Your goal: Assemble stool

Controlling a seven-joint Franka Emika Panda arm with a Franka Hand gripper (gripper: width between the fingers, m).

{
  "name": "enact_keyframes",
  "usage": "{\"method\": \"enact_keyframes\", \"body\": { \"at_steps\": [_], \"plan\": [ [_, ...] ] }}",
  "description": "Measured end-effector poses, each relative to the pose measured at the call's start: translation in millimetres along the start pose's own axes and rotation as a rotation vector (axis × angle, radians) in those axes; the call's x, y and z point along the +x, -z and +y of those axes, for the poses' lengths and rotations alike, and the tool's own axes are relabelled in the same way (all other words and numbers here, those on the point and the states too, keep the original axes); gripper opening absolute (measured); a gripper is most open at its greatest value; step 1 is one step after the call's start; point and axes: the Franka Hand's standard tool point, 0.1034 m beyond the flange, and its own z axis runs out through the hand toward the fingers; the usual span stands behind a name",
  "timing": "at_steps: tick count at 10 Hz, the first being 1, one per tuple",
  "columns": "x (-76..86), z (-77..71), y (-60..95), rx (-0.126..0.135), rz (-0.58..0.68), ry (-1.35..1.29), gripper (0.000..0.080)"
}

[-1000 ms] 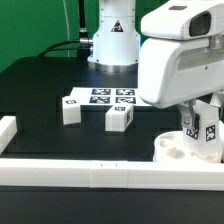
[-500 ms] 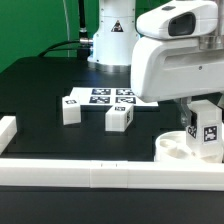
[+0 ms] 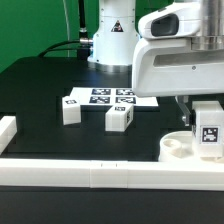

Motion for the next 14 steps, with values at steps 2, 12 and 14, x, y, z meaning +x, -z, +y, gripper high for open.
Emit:
{"method": "enact_keyframes", "body": {
  "at_steps": [2, 12, 14],
  "plan": [
    [-1.1, -2.7, -0.3, 0.005, -0.003, -0.148, 0.034],
    [-3.2, -6.4, -2.0, 0.042, -0.038, -0.862, 0.034],
    [-3.3, -7.0, -2.2, 0.049, -0.047, -0.956, 0.034]
  ]
}}
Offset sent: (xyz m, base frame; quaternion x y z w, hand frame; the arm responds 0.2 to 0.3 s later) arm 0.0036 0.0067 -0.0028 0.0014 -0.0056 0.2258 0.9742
